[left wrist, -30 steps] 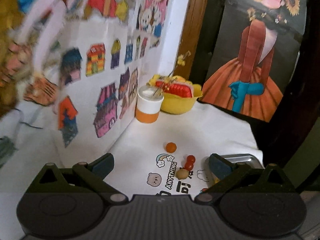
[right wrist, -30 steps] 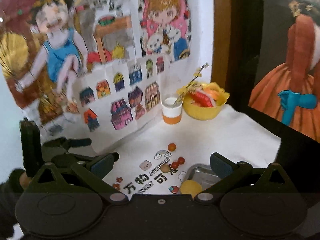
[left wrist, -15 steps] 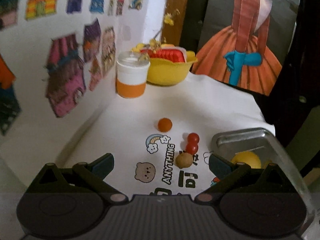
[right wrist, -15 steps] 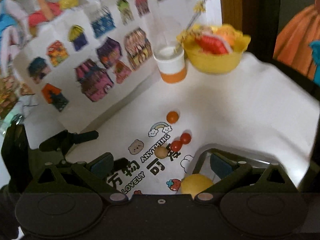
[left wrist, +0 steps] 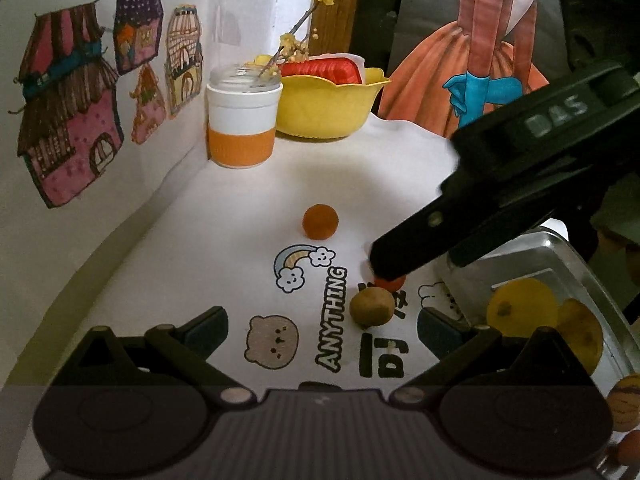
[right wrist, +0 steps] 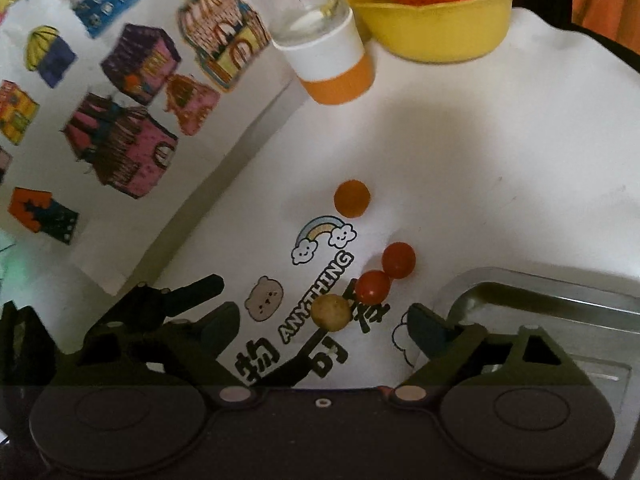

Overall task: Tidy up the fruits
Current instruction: 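Grasp the small brown round fruit with the left gripper while the right grasps a cherry tomato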

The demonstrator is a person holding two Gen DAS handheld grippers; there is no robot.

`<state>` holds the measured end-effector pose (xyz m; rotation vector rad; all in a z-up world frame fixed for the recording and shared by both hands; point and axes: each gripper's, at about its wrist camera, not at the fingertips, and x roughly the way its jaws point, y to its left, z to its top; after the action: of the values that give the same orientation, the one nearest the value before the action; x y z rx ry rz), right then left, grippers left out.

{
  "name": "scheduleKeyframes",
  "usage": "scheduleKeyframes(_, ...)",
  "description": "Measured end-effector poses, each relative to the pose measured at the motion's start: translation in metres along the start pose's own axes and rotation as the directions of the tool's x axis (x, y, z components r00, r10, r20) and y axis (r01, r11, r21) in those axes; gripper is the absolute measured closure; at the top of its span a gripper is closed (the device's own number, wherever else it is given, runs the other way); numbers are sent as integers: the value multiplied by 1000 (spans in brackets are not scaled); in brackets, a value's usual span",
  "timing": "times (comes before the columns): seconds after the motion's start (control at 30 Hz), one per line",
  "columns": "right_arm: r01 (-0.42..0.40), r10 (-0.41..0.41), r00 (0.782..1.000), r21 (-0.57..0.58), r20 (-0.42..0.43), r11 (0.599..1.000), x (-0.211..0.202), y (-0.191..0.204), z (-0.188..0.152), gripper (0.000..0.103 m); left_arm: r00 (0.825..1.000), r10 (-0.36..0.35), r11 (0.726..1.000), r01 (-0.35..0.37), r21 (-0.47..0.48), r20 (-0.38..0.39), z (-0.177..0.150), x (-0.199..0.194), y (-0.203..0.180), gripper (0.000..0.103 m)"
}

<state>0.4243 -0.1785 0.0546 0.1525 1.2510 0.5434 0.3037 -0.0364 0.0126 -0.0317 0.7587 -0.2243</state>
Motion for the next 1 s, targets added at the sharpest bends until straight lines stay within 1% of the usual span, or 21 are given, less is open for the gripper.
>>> scheduleKeyframes(0.2,26,-27,1000,42,9,999,14,-10,2,28,1000,-4,1000,4,-2,16,-3,4,-4,2)
scheduleKeyframes(0.27,35,-35,999,51,11,998,18,-13,3,34,1000,-8,1000,8,-3,22,-3,5,-5,6)
scheduleKeyframes(0.33,44,-45,999,57,12,997,22,-16,3,38,1000,-9,1000,9,-1,20,-3,7,-7,13)
scheduleKeyframes(0.37,48,-49,999,60,11,997,24,-16,3,41,1000,-11,1000,11,0,19,-2,7,-7,14)
scheduleKeyframes(0.43,54,-55,998,65,11,996,27,-18,3,44,1000,-12,1000,12,0,23,-1,8,-8,19)
scheduleKeyframes(0.57,57,-58,998,63,16,996,31,-20,4,48,999,-20,1000,20,1,25,0,11,-10,26)
scheduleKeyframes(0.63,56,-57,998,61,18,997,32,-21,3,51,999,-25,1000,25,1,23,0,13,-10,32)
scheduleKeyframes(0.8,51,-53,998,67,27,996,36,-21,5,56,999,-36,999,36,2,17,1,16,-12,41)
scheduleKeyframes(0.93,56,-58,998,55,31,997,38,-19,7,65,999,-51,999,51,2,10,1,18,-13,49)
scheduleKeyframes(1.0,54,-56,998,51,31,997,39,-19,7,67,998,-63,998,63,0,8,2,20,-13,53)
